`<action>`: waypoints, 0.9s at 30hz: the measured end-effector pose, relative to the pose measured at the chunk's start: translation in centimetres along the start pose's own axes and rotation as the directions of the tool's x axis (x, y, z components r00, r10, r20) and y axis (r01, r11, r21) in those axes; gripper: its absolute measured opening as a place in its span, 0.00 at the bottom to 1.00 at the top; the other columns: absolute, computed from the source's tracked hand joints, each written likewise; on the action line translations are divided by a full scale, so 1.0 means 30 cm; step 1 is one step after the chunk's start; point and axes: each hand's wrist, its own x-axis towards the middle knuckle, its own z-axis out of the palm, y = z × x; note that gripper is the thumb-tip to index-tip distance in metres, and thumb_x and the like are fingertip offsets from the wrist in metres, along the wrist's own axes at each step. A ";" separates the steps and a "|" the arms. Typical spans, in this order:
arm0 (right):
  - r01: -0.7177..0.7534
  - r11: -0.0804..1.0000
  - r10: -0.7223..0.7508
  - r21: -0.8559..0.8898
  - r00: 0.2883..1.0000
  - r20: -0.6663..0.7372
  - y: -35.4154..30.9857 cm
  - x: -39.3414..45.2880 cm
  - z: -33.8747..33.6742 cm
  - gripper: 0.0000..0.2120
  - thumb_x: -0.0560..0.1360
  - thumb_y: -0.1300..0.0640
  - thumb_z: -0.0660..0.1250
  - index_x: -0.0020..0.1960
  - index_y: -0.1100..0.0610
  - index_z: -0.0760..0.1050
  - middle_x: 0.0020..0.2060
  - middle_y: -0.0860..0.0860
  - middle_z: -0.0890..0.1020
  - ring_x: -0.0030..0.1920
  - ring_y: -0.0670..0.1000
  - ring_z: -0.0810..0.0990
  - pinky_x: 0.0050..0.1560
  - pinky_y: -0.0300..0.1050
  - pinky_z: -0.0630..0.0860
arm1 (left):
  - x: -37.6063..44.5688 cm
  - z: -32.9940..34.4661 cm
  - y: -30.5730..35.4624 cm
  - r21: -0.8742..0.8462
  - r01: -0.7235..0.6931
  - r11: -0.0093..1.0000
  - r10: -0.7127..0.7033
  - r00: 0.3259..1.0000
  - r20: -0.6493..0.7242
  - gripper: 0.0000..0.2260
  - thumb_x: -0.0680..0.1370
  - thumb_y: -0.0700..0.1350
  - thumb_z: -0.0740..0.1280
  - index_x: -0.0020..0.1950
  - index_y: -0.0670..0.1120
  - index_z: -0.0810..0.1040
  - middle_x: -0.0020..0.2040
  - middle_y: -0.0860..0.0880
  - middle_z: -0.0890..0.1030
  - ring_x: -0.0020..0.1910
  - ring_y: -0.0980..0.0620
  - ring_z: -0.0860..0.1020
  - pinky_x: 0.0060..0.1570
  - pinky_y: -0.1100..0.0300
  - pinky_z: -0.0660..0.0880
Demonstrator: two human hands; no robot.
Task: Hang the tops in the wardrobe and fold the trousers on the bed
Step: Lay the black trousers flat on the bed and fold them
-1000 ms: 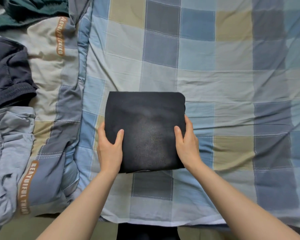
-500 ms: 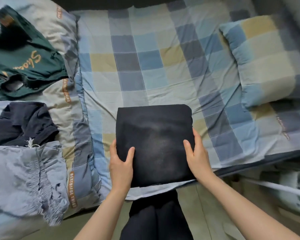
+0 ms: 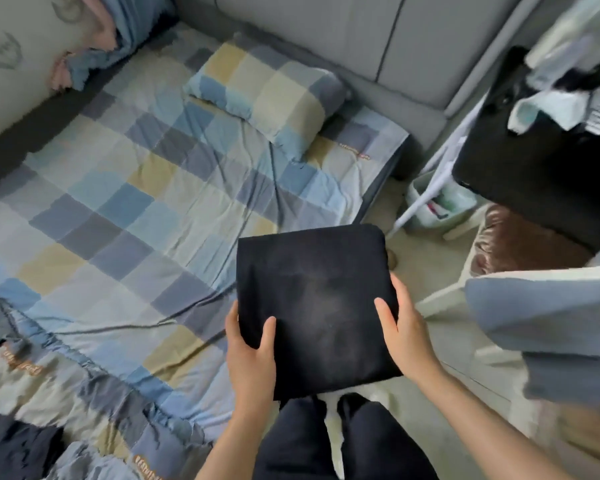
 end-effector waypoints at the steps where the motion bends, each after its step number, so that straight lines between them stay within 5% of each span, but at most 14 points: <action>1: -0.032 0.999 0.032 0.003 0.998 -0.050 0.032 -0.039 -0.056 0.24 0.81 0.51 0.59 0.75 0.46 0.59 0.61 0.32 0.70 0.57 0.27 0.67 0.52 0.17 0.62 | -0.021 0.042 0.017 0.024 -0.026 0.999 0.024 0.998 0.055 0.22 0.77 0.50 0.70 0.67 0.64 0.66 0.56 0.77 0.72 0.57 0.75 0.72 0.48 0.78 0.69; 8: -0.222 0.967 0.253 0.123 0.888 -0.385 0.258 -0.343 -0.414 0.23 0.80 0.49 0.58 0.75 0.44 0.59 0.60 0.33 0.74 0.58 0.39 0.75 0.53 0.25 0.69 | -0.263 0.382 0.124 0.157 -0.179 0.971 0.092 0.890 0.446 0.25 0.77 0.54 0.69 0.70 0.64 0.63 0.61 0.71 0.73 0.59 0.72 0.72 0.58 0.67 0.70; 11: -0.277 0.943 0.333 0.185 0.803 -0.494 0.373 -0.508 -0.560 0.24 0.80 0.48 0.58 0.75 0.45 0.58 0.64 0.41 0.74 0.61 0.42 0.75 0.59 0.36 0.72 | -0.436 0.535 0.130 0.185 -0.290 0.939 0.135 0.806 0.577 0.26 0.77 0.53 0.69 0.71 0.63 0.63 0.55 0.80 0.70 0.53 0.84 0.66 0.49 0.75 0.65; 16: -0.378 0.899 0.430 0.222 0.660 -0.616 0.562 -0.800 -0.781 0.24 0.80 0.49 0.59 0.75 0.49 0.60 0.62 0.40 0.72 0.60 0.40 0.72 0.51 0.16 0.62 | -0.768 0.744 0.088 0.198 -0.364 0.910 0.106 0.667 0.738 0.24 0.77 0.53 0.69 0.69 0.67 0.63 0.54 0.80 0.71 0.53 0.78 0.71 0.50 0.72 0.67; 21: -0.445 0.847 0.511 0.290 0.534 -0.674 0.724 -1.034 -0.957 0.23 0.80 0.53 0.60 0.74 0.52 0.62 0.67 0.47 0.74 0.65 0.51 0.74 0.63 0.40 0.69 | -1.057 0.917 0.011 0.227 -0.399 0.888 0.034 0.551 0.834 0.23 0.77 0.55 0.69 0.68 0.66 0.63 0.56 0.72 0.74 0.54 0.65 0.75 0.54 0.63 0.70; 26: -0.518 0.745 0.644 0.421 0.394 -0.656 0.830 -1.206 -1.047 0.23 0.81 0.52 0.57 0.75 0.50 0.58 0.69 0.48 0.71 0.66 0.53 0.73 0.64 0.43 0.68 | -1.249 1.054 -0.048 0.245 -0.461 0.853 -0.034 0.420 0.907 0.24 0.76 0.56 0.69 0.68 0.68 0.62 0.53 0.74 0.72 0.53 0.63 0.74 0.52 0.62 0.71; 27: -0.521 0.695 0.696 0.496 0.312 -0.647 0.884 -1.266 -1.092 0.23 0.82 0.51 0.56 0.75 0.50 0.57 0.69 0.49 0.71 0.67 0.53 0.73 0.64 0.44 0.68 | -1.333 1.139 -0.076 0.239 -0.506 0.829 -0.054 0.352 0.934 0.24 0.76 0.56 0.68 0.68 0.67 0.62 0.52 0.74 0.72 0.53 0.61 0.74 0.52 0.61 0.71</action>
